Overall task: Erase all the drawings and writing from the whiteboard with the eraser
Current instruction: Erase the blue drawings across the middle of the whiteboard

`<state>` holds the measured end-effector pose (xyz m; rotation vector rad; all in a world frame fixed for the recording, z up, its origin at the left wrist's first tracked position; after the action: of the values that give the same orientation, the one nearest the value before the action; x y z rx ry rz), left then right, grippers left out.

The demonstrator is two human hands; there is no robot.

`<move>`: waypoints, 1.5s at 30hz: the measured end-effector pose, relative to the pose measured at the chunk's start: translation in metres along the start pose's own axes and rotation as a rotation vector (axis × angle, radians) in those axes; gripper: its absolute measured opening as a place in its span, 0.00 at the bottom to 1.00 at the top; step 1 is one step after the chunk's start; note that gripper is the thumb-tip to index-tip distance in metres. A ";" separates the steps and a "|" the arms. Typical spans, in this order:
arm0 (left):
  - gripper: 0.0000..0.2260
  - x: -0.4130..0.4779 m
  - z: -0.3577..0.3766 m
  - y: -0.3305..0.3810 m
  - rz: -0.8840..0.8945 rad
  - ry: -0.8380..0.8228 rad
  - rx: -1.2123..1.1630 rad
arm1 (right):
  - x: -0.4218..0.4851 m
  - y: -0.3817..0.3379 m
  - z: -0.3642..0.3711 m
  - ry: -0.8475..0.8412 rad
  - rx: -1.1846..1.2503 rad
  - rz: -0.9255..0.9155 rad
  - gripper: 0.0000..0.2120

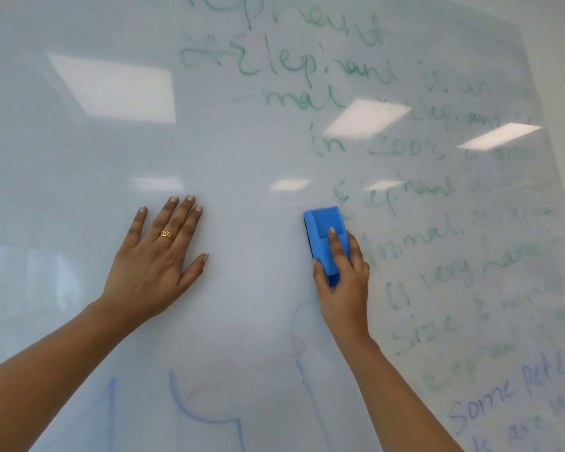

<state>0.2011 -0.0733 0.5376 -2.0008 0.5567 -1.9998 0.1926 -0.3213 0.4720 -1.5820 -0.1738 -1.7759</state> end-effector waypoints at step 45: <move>0.26 -0.026 -0.013 -0.013 0.199 0.020 -0.092 | -0.095 -0.025 0.012 0.069 0.008 0.010 0.25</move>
<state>0.1895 -0.0490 0.5205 -1.8935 0.8313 -1.9087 0.1845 -0.2565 0.3979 -1.5104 -0.1397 -1.8171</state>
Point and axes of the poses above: each hand's wrist, its own x-axis towards the middle knuckle, its own z-axis out of the palm, y = z × x, the point moved 10 cm from there along x, towards the middle knuckle, and after that the axes turned 8 degrees about y, right-handed, at the moved point
